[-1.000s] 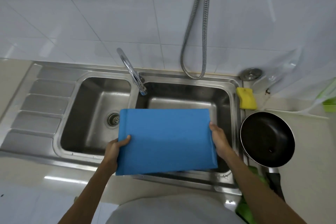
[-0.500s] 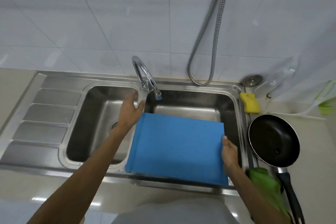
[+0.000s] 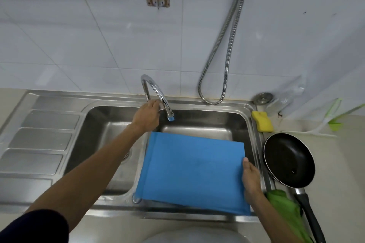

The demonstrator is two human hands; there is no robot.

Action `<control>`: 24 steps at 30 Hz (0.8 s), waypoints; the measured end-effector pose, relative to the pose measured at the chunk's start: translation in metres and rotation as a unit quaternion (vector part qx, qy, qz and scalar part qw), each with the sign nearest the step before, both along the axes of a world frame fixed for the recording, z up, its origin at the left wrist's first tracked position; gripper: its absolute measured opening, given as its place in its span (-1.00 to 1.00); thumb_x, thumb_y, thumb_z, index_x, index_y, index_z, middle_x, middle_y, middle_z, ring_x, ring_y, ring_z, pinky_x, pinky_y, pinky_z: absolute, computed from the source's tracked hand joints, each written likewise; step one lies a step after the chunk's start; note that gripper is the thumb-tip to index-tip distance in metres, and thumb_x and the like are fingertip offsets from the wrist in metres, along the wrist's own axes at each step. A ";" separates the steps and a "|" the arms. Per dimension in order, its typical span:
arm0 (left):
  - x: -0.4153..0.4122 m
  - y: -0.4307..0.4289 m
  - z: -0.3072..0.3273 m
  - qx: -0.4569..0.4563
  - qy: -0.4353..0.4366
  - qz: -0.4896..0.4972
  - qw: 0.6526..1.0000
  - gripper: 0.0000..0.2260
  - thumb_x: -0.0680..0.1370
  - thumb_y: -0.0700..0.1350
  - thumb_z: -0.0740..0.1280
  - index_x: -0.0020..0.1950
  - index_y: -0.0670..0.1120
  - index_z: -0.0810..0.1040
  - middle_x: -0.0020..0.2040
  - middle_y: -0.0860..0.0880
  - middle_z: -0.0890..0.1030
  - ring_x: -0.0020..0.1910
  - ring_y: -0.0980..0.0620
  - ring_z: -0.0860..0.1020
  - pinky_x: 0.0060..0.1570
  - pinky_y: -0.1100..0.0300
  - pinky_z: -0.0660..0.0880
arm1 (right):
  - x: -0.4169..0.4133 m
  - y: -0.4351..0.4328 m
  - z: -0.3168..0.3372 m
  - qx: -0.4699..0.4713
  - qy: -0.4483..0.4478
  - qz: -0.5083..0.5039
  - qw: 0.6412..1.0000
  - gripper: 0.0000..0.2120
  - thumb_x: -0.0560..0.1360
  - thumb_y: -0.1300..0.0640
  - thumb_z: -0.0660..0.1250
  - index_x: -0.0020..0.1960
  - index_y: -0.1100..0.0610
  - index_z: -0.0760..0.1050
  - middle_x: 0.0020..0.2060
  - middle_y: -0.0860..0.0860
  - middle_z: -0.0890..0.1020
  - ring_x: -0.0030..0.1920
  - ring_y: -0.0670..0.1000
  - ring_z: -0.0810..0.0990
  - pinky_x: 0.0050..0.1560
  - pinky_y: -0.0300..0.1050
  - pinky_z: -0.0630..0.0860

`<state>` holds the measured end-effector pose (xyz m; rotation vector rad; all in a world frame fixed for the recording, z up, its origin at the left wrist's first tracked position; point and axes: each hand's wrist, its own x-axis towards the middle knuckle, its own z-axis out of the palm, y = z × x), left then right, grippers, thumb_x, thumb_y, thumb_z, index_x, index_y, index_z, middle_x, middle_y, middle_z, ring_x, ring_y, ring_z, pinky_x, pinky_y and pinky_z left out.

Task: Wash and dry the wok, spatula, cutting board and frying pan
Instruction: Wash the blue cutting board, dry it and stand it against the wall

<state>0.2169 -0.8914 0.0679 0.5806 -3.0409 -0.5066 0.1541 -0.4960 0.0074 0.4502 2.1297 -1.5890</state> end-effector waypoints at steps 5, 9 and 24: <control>0.012 0.001 -0.010 0.035 -0.011 0.022 0.999 -0.57 0.58 -0.21 0.27 0.45 -0.20 0.34 0.47 -0.19 0.37 0.39 -0.22 0.43 0.39 -0.10 0.38 | -0.013 0.008 0.011 0.005 0.032 -0.014 0.999 -0.65 0.69 0.01 0.17 0.07 0.25 0.61 -0.05 0.10 0.67 -0.03 0.10 0.62 0.09 0.03 0.53; 0.015 0.004 -0.019 0.044 0.012 0.030 0.999 -0.55 0.58 -0.21 0.28 0.47 -0.20 0.32 0.48 -0.18 0.35 0.43 -0.21 0.39 0.42 -0.09 0.37 | -0.021 0.019 0.022 0.015 0.066 -0.027 0.997 -0.64 0.70 0.02 0.16 -0.05 0.23 0.59 -0.17 0.04 0.64 -0.16 0.01 0.56 -0.13 -0.11 0.48; 0.031 0.034 -0.037 0.108 0.126 0.131 0.977 -0.42 0.55 -0.21 0.38 0.53 -0.21 0.26 0.53 -0.21 0.29 0.52 -0.16 0.26 0.49 -0.07 0.27 | -0.023 0.056 0.041 0.067 0.077 -0.072 0.992 -0.64 0.68 -0.08 0.16 -0.11 0.08 0.59 -0.15 -0.06 0.65 -0.15 -0.08 0.57 -0.16 -0.15 0.47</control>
